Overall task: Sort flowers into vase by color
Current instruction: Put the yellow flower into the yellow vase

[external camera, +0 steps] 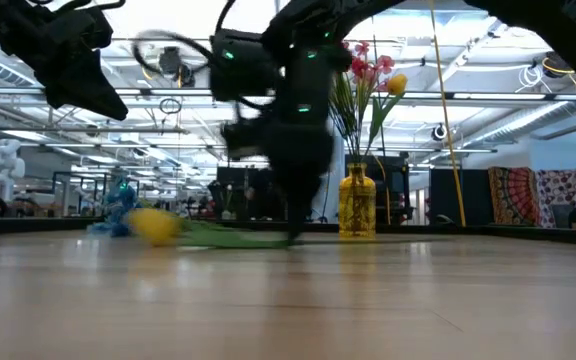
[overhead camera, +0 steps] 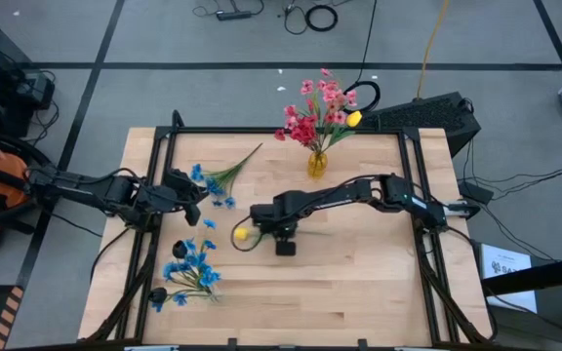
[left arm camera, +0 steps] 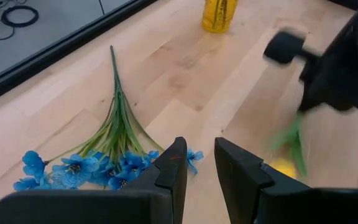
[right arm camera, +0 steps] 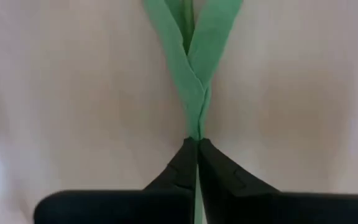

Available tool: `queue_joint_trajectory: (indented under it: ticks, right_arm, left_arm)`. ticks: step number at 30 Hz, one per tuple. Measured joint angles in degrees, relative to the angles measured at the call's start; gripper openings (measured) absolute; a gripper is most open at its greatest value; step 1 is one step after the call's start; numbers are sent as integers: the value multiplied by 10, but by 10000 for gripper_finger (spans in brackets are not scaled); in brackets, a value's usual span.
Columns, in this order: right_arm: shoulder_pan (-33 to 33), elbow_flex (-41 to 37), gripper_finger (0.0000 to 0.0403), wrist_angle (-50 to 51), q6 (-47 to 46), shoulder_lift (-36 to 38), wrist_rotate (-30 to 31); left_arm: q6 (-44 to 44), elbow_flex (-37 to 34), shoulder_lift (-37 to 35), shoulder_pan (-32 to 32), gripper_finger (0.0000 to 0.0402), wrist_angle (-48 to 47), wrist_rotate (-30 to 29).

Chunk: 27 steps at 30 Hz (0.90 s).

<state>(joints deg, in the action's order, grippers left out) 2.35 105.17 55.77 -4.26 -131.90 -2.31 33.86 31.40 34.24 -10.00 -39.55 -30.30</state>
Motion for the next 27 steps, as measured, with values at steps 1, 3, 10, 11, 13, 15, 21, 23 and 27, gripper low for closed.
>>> queue_joint_trajectory:
  ticks: [1,3,10,11,13,15,21,23,27]
  right_arm:
    - [3,-2,2,29,-16,8,15]
    - [11,-3,1,64,-42,30,44]
    - [32,-127,0,19,-181,156,53]
    - [35,-160,0,-3,-212,183,54]
    - [46,-227,0,-54,-274,242,58]
    - [62,-299,0,-114,-331,303,72]
    - [128,-496,0,-301,-458,480,235]
    - [148,-555,0,-369,-468,530,294]
    - [154,-659,0,-514,-436,624,392]
  left_arm:
    - [0,0,0,0,88,0,0]
    - [-1,0,0,0,88,0,0]
    - [-2,0,0,0,88,0,1]
    - [-2,0,0,0,88,0,1]
    - [-4,0,0,0,88,0,1]
    - [-21,0,0,0,88,1,1]
    - [-65,0,0,0,88,1,1]
    - [-77,0,0,0,88,1,1]
    - [-70,0,0,3,88,8,1]
